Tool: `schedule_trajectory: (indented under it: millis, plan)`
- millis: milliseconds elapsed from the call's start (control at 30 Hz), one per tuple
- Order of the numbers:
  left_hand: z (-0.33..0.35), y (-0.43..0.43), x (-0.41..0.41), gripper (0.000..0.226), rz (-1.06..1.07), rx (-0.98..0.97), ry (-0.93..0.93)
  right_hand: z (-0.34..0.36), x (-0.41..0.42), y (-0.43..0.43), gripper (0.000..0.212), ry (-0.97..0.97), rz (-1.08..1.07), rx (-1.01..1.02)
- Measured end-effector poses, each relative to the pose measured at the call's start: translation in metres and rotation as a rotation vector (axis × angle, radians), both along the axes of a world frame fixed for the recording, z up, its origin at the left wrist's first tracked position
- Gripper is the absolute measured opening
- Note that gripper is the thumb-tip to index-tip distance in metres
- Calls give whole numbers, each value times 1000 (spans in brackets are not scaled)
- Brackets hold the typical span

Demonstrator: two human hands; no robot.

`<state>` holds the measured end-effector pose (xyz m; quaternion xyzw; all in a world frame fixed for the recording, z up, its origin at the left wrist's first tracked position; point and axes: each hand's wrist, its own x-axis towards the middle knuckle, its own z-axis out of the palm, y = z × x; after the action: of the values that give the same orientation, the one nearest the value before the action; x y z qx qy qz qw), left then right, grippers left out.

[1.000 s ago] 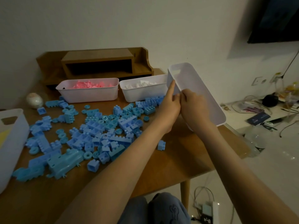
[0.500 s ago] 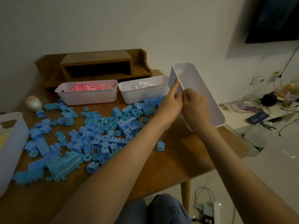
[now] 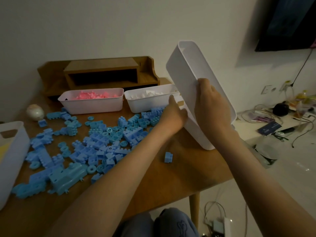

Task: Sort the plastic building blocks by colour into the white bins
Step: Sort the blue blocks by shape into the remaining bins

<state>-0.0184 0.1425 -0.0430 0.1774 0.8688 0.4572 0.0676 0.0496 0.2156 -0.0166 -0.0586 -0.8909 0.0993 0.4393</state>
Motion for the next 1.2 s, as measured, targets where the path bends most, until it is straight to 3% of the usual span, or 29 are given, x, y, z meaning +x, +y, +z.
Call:
schedule_trajectory:
  millis: [100, 233, 333, 467, 633, 733, 833, 933, 1067, 1200]
  plan:
    - [12, -23, 9, 62, 171, 355, 14, -3, 5, 0, 23, 105, 75, 67]
    - [23, -58, 12, 21, 377, 894, -138, -5, 12, -5, 20, 102, 186, 169]
    - [26, -87, 10, 38, 408, 1095, -289, -11, 11, -9, 22, -6, 272, 198]
    - [26, -121, 1, 65, 346, 924, -365, -19, 4, -8, 18, -112, 342, 212]
    - [33, -142, 5, 41, 124, 522, -467, -18, -2, -4, 16, -165, 353, 149]
    - [35, -142, 11, 44, 225, 615, -498, -14, -6, -3, 27, -194, 290, 58]
    - [33, -138, 14, 37, 333, 710, -497, -22, -9, 0, 78, -350, 165, -63]
    - [31, -131, 19, 21, 357, 773, -516, -33, -8, 6, 103, -479, 129, -208]
    - [31, -123, 28, 15, 361, 818, -534, -29, 1, 7, 100, -601, 47, -245]
    - [29, -114, 33, 20, 379, 908, -532, -24, 5, 5, 93, -478, -24, -328]
